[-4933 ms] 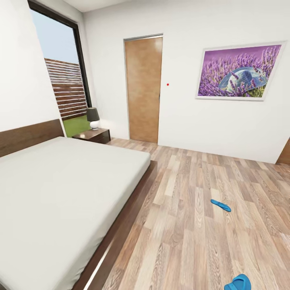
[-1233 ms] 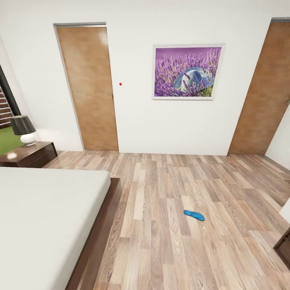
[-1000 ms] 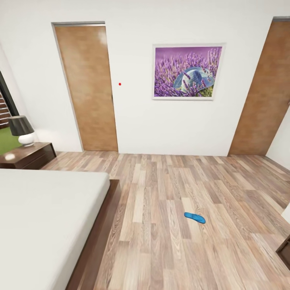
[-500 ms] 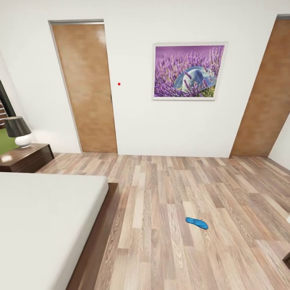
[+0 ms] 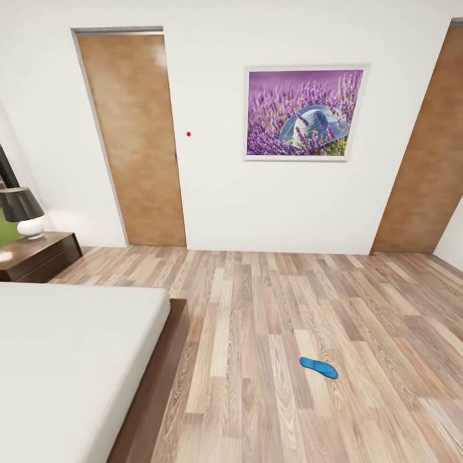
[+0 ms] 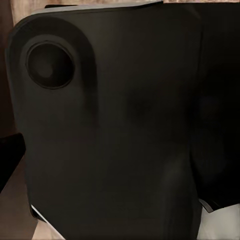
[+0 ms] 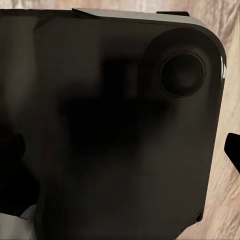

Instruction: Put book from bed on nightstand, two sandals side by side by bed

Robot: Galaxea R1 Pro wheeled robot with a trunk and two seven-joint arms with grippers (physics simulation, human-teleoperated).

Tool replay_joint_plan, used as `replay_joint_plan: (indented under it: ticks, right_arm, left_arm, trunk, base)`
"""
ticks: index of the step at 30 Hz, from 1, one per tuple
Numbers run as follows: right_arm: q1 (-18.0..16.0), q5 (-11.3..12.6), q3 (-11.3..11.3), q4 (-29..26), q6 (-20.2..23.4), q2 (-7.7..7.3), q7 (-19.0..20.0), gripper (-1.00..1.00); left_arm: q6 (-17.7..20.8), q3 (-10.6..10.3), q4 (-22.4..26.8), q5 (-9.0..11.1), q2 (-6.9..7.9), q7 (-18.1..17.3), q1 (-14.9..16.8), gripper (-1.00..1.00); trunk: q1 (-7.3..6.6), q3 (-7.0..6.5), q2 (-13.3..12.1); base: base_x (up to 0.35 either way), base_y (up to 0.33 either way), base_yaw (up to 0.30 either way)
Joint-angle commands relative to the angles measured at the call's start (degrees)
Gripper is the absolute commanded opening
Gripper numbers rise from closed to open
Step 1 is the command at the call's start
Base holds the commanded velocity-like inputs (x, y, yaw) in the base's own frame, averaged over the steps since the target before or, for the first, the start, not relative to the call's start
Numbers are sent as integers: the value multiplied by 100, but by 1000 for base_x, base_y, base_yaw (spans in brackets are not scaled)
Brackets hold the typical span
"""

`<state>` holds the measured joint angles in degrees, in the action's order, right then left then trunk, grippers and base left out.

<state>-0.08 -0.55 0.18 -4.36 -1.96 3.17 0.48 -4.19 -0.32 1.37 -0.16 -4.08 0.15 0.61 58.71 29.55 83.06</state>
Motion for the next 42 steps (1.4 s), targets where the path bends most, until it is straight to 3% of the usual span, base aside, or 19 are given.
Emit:
replay_joint_plan:
  ticks: [1,23,42]
  right_arm:
    - [-1,-6,0,0,-14,0,5,100]
    - [-1,-1,0,5,-14,1,5,100]
    - [-1,-6,0,0,-14,3,5,100]
  left_arm:
    - [-20,-3,-5,-2,-1,2,5,100]
    - [-18,-3,-5,-2,-5,3,1,100]
    - [-17,-3,-5,-2,-5,3,4,100]
  trunk:
    - [2,5,2]
    - [2,5,2]
    - [2,5,2]
  base:
    - [210,0,0]
    - [204,0,-20]
    - [43,-14,-38]
